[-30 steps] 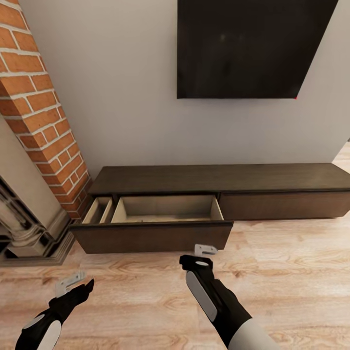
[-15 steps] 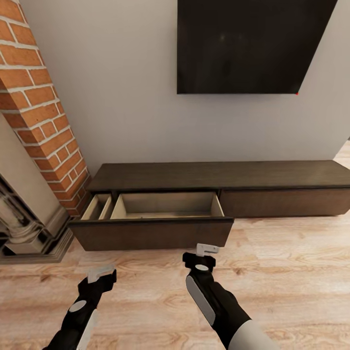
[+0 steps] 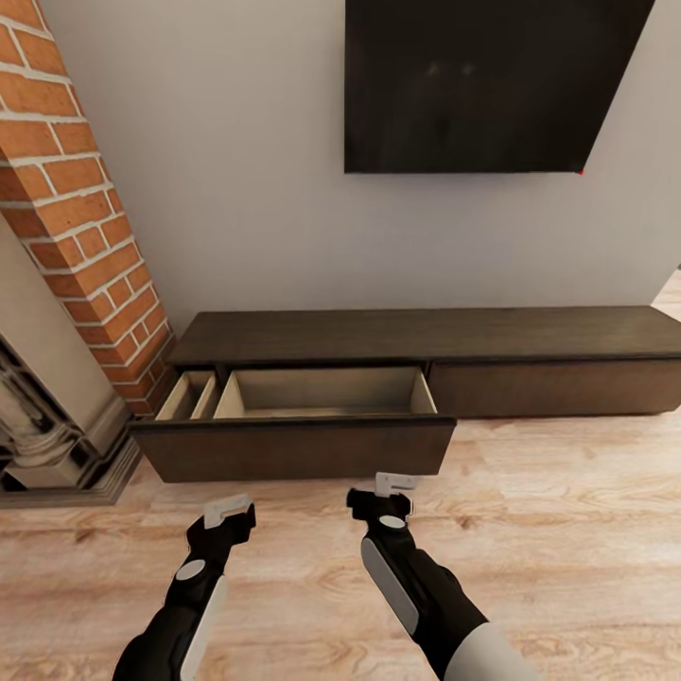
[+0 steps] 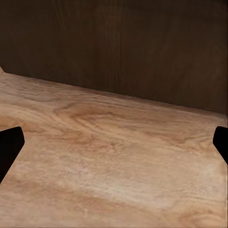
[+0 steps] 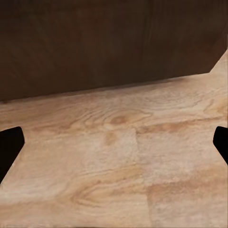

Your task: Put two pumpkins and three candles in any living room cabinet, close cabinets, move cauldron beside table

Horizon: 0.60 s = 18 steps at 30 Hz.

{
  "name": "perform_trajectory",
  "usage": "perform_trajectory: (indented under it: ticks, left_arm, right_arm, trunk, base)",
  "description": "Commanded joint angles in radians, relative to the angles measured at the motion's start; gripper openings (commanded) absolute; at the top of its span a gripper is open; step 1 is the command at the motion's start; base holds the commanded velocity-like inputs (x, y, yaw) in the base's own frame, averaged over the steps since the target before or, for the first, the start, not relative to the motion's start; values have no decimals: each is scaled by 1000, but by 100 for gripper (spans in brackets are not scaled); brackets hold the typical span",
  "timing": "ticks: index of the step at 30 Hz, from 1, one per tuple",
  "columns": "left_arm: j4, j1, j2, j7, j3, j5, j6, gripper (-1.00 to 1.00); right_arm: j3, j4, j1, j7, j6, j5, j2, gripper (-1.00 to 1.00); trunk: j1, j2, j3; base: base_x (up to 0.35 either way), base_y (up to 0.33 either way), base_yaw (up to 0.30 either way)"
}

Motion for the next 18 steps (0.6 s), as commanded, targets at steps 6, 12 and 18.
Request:
perform_trajectory:
  ticks: [6,12,18]
  left_arm:
    - [21,-13,-20,2,-3,9,-2,100]
    - [28,-16,-24,-2,-37,9,-4,100]
    - [28,-16,-23,-4,-82,9,-4,100]
  right_arm:
    - [11,0,-1,69,-1,-1,0,100]
    - [11,0,0,75,-4,-1,0,100]
    - [8,13,5,78,-92,-5,0,100]
  trunk:
    - [23,-43,-20]
    - [46,-85,-39]
    - [69,-127,-57]
  base:
    - [0,0,0]
    - [0,0,0]
    - [0,0,0]
